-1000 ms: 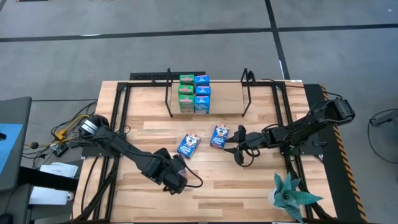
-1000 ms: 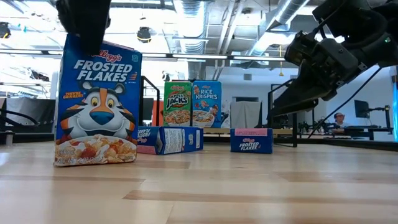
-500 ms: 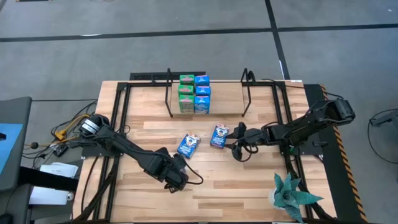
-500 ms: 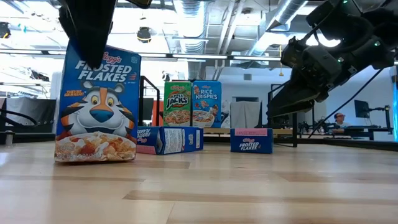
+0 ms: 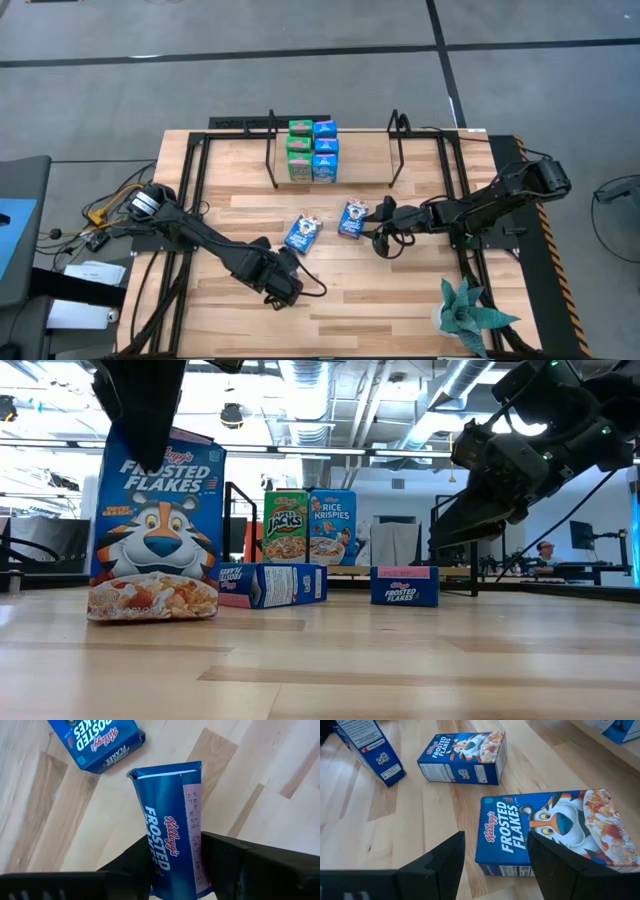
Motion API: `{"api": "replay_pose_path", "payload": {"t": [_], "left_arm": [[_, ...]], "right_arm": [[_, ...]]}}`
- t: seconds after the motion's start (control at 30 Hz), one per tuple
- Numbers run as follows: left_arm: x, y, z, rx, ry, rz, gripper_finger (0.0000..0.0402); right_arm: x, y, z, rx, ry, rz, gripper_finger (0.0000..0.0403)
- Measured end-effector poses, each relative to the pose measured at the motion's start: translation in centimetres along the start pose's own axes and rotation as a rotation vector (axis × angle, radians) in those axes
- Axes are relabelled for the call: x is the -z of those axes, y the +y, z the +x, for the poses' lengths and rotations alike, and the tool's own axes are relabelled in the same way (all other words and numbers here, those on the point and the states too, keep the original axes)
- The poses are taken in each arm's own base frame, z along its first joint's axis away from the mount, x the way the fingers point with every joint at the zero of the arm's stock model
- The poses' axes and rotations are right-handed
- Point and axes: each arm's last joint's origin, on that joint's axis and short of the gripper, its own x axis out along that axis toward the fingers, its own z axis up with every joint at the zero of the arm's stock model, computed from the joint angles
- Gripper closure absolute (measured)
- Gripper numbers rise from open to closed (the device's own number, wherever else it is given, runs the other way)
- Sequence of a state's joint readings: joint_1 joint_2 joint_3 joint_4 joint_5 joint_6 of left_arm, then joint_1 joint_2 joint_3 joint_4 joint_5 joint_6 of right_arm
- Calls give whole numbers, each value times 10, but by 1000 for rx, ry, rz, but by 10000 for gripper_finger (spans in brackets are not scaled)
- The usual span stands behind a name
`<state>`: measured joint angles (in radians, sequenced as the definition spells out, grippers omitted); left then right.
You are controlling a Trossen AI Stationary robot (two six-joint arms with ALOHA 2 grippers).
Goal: Stack cereal on shelf
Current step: Put the bottom blue cereal box on the shelf aligned with the light blue cereal box
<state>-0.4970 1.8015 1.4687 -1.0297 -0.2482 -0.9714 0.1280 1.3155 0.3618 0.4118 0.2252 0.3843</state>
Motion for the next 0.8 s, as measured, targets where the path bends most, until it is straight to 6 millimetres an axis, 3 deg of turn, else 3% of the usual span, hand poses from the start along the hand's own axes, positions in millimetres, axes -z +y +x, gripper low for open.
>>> {"api": "replay_pose_path", "payload": {"t": [0.37, 0.67, 0.8], "left_arm": [[-43, 13, -26, 24, -58, 196, 268], [-91, 42, -44, -3, -153, 327, 268], [-108, 55, -50, -22, -186, 369, 269]], "right_arm": [[-13, 6, 1, -197, -17, -48, 163], [-70, 21, 4, -263, -126, -258, 163], [-100, 23, 2, -238, -129, -261, 155]]}}
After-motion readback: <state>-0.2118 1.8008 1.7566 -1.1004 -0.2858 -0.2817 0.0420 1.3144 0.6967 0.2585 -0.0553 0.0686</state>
